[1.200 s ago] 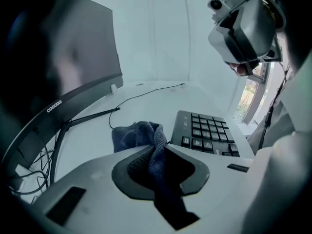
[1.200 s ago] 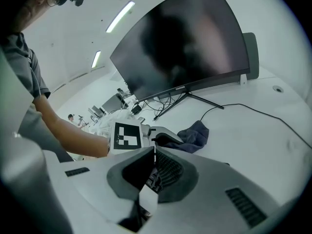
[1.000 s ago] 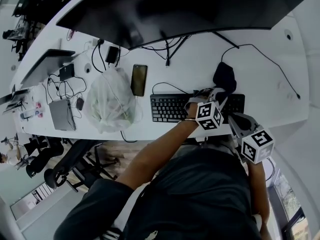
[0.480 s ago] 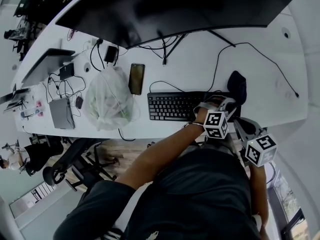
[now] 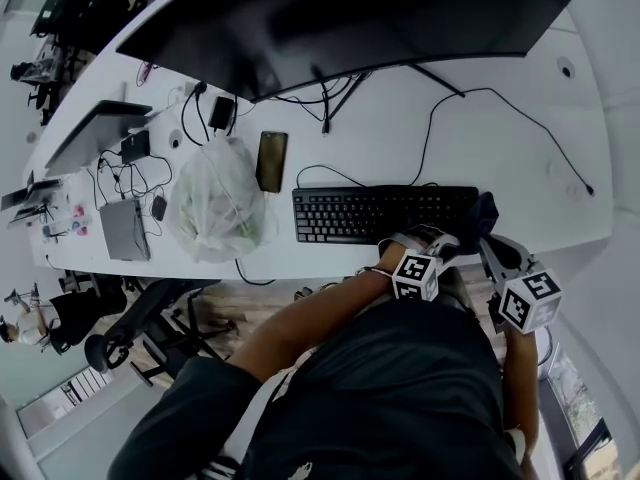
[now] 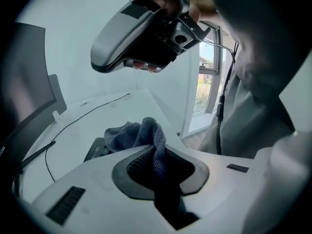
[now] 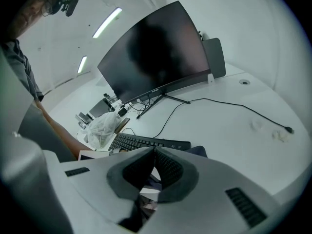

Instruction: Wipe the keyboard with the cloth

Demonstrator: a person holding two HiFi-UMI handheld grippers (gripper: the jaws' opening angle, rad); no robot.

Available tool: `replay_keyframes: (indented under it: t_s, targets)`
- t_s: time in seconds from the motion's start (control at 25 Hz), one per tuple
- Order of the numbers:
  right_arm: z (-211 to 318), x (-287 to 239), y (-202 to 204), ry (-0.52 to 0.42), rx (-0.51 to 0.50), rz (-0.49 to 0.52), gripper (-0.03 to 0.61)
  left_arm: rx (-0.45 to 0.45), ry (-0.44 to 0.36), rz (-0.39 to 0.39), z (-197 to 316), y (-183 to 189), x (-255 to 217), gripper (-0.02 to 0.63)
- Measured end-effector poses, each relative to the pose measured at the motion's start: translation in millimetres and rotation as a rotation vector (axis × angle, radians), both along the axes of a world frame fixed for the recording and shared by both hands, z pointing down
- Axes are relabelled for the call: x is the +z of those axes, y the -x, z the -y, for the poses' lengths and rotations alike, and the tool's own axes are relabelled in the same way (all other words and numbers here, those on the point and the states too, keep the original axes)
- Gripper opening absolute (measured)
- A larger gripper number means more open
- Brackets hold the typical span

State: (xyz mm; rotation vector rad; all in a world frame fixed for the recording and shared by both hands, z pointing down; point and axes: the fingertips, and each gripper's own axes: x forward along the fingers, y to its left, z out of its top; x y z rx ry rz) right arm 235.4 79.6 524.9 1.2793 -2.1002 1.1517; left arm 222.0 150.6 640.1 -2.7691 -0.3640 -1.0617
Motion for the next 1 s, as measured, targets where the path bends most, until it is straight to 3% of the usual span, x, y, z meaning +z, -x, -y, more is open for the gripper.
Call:
replay_keyframes:
  t_s: [0.16, 0.32, 0.6, 0.8, 1.0]
  targets:
    - [0.3, -4.0, 9.2, -0.007, -0.018, 0.004, 0.010, 0.008, -0.019, 0.015, 3.7, 5.3, 0.2, 0.049]
    - [1.0, -5.4, 21.8, -0.013, -0.042, 0.005, 0.011, -0.122, -0.011, 0.016, 30.9, 40.3, -1.6, 0.049]
    - [5.1, -13.3, 45.3, -0.034, -0.084, -0.007, 0.010, -0.359, -0.071, 0.108, 80.3, 175.5, 8.8, 0.049]
    - [6.2, -17.8, 73.1, -0.046, -0.130, -0.013, 0.010, -0.458, -0.103, 0.174, 83.9, 262.0, 15.5, 0.049]
    - [3.5, -27.6, 97.9, -0.062, -0.170, -0.026, 0.011, -0.627, -0.105, 0.218, 85.8, 334.6, 20.1, 0.049]
